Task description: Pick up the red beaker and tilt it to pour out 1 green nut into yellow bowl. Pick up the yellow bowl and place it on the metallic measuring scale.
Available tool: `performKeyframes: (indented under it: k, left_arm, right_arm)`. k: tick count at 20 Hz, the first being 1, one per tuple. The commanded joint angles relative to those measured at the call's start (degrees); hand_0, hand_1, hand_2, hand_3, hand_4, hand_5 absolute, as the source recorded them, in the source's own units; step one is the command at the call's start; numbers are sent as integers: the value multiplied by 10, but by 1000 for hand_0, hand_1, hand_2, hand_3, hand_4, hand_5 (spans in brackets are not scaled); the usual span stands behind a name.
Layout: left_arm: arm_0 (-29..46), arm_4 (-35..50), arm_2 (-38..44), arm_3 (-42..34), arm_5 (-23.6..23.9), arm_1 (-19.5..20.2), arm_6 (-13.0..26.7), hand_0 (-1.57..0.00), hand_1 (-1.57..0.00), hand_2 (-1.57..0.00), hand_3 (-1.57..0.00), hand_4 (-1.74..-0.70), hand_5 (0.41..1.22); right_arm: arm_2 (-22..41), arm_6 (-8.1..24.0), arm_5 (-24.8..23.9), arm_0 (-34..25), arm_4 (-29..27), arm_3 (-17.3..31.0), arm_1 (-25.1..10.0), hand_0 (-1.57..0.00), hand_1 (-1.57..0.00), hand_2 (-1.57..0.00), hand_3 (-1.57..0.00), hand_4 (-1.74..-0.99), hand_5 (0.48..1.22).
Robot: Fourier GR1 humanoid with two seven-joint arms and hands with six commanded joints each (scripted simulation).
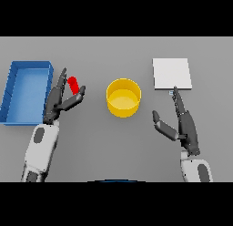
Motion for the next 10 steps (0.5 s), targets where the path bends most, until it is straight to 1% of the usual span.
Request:
performKeyframes:
  k: [1,2,4,5,7,8,10]
  left_arm:
    - [-10,-3,5,19,5,3,-13,1,1,1,1,-1206,636]
    - [-21,-5,6,31,7,2,-20,1,1,1,1,-1221,643]
    - [-46,-20,3,62,22,-3,-37,1,1,1,1,-1242,657]
    - [-52,-19,4,69,20,-3,-42,1,1,1,1,-1252,661]
    - [-76,-24,7,94,25,-2,-40,1,1,1,1,-1261,671]
    - [-87,-25,11,111,32,-5,-45,1,1,1,1,-1260,676]
    - [-100,-26,16,131,33,-2,-58,1,1,1,1,-1259,684]
  right_arm:
    - [-3,0,1,-1,-2,-1,-3,1,1,1,1,-1247,673]
    - [0,-2,2,-4,0,-6,-4,1,1,1,1,-1247,675]
    - [1,3,5,-1,-3,-13,-4,1,1,1,1,-1250,683]
    - [-3,8,9,-1,-11,-11,-5,1,1,1,1,-1257,686]
    - [-2,3,12,8,-10,-21,-9,1,1,1,1,-1267,692]
    - [-3,6,9,3,-9,-19,-8,1,1,1,1,-1266,692]
    - [0,-1,11,15,-9,-22,-7,1,1,1,1,-1261,690]
